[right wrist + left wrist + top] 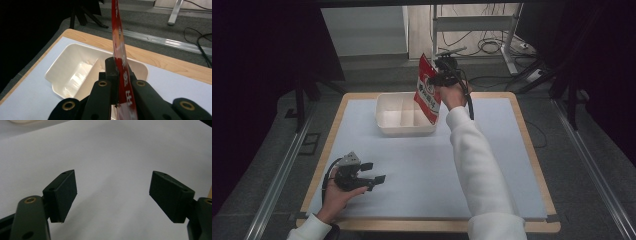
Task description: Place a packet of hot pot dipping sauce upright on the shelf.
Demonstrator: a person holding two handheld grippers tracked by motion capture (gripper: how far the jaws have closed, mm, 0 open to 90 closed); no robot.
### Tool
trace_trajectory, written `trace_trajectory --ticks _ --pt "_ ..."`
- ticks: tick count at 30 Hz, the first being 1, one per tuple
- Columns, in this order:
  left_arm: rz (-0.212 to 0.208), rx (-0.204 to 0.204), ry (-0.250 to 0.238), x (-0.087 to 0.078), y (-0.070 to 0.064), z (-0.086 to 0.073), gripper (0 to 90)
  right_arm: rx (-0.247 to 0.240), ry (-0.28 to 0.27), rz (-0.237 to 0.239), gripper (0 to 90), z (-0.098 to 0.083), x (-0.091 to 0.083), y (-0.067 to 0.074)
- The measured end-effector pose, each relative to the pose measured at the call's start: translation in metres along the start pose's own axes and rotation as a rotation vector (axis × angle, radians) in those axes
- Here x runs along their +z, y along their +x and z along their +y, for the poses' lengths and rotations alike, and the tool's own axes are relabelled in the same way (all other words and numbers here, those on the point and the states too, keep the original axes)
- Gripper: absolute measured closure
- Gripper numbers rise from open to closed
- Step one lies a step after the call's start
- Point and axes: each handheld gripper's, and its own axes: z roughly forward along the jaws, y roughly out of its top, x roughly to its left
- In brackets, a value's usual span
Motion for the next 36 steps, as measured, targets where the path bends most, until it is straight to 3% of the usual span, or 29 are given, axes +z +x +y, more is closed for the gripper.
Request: trace_trajectory --ticks 10,16,24,32,36 --pt "0.001 0.003 -0.002 0.0 -0.001 0.0 21.9 -0.065 0.064 -0.035 88.2 -0.006 0.015 0.018" --pt "-0.001 0.008 -0.002 0.0 0.0 0.0 21.9 -0.051 0.096 -0.018 88.0 -0.015 0.027 0.015" --pt "0.0 0.004 0.001 0.001 -0.001 0.0 21.9 -0.016 0.094 0.012 87.3 -0.019 0.025 0.006" --pt "0.001 0.004 0.001 0.001 -0.001 0.0 21.9 -0.024 0.104 0.032 85.9 -0.019 0.025 0.006" --pt "0.0 0.004 0.001 0.0 -0.001 0.0 21.9 -0.035 0.1 0.041 73.9 -0.019 0.024 0.005"
